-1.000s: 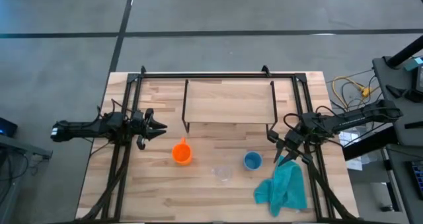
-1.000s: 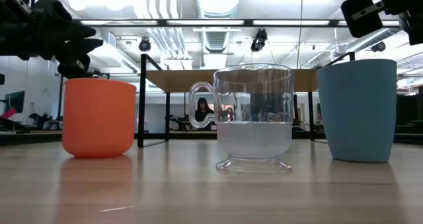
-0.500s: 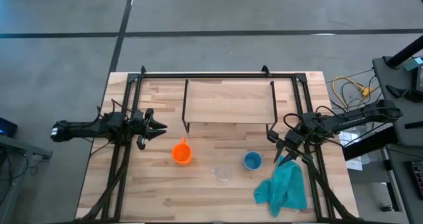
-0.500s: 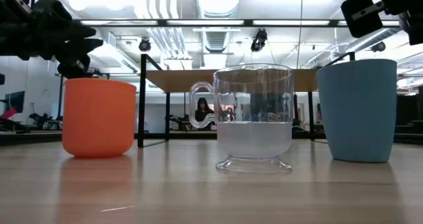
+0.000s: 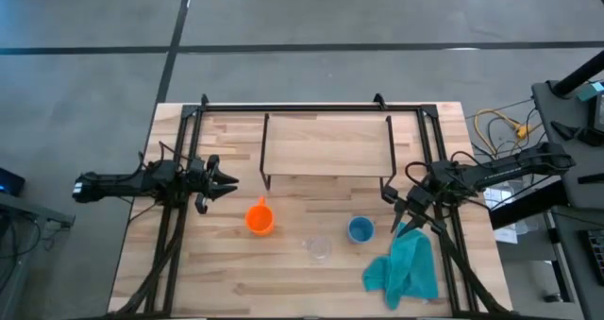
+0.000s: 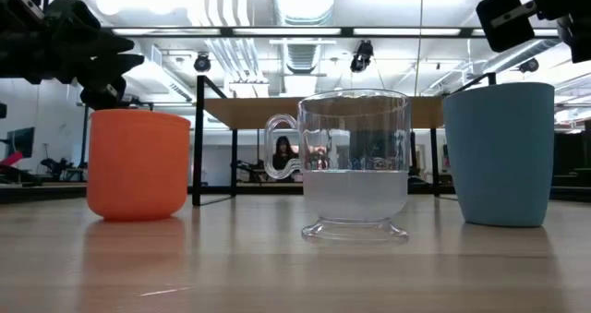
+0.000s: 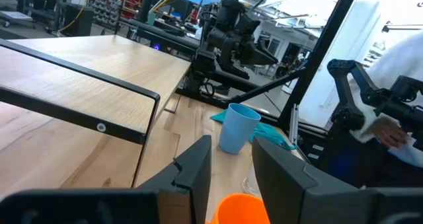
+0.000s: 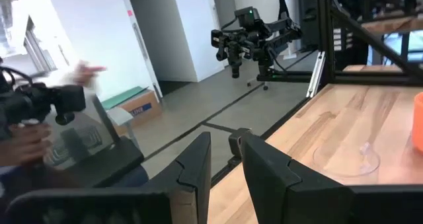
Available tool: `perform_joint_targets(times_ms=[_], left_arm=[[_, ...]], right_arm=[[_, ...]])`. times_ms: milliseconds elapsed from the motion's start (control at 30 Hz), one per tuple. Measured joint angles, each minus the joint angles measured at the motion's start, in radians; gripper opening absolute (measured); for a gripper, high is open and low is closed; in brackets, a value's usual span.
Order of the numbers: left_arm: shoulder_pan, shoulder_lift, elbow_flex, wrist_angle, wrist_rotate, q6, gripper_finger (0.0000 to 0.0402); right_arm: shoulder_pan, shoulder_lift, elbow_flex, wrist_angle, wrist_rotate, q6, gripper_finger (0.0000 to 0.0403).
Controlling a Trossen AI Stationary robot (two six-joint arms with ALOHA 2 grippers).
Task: Stack small to large cups/mugs on shelf
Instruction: Put the blue cup on the shelf
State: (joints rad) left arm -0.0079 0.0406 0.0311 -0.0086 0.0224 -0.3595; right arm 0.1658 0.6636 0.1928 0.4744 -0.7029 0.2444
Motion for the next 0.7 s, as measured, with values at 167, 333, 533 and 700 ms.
perform_joint_targets(times_ms=[167,333,533,700], left_arm=[[0.0,0.0,0.0,0.0,0.0,0.0,0.0097],[0.0,0.0,0.0,0.0,0.0,0.0,0.0097],[0.0,0.0,0.0,0.0,0.0,0.0,0.0097],[0.0,0.0,0.0,0.0,0.0,0.0,0.0097]], right_arm=[[0.0,0.0,0.0,0.018,0.008,0.046,0.0079],[0.0,0.001,-0.001,0.058,0.027,0.133,0.0079],[0.001,0.0,-0.001,0.153,0.091,0.439,0.0079],[0.0,0.0,-0.001,0.151,0.377,0.455,0.0079]])
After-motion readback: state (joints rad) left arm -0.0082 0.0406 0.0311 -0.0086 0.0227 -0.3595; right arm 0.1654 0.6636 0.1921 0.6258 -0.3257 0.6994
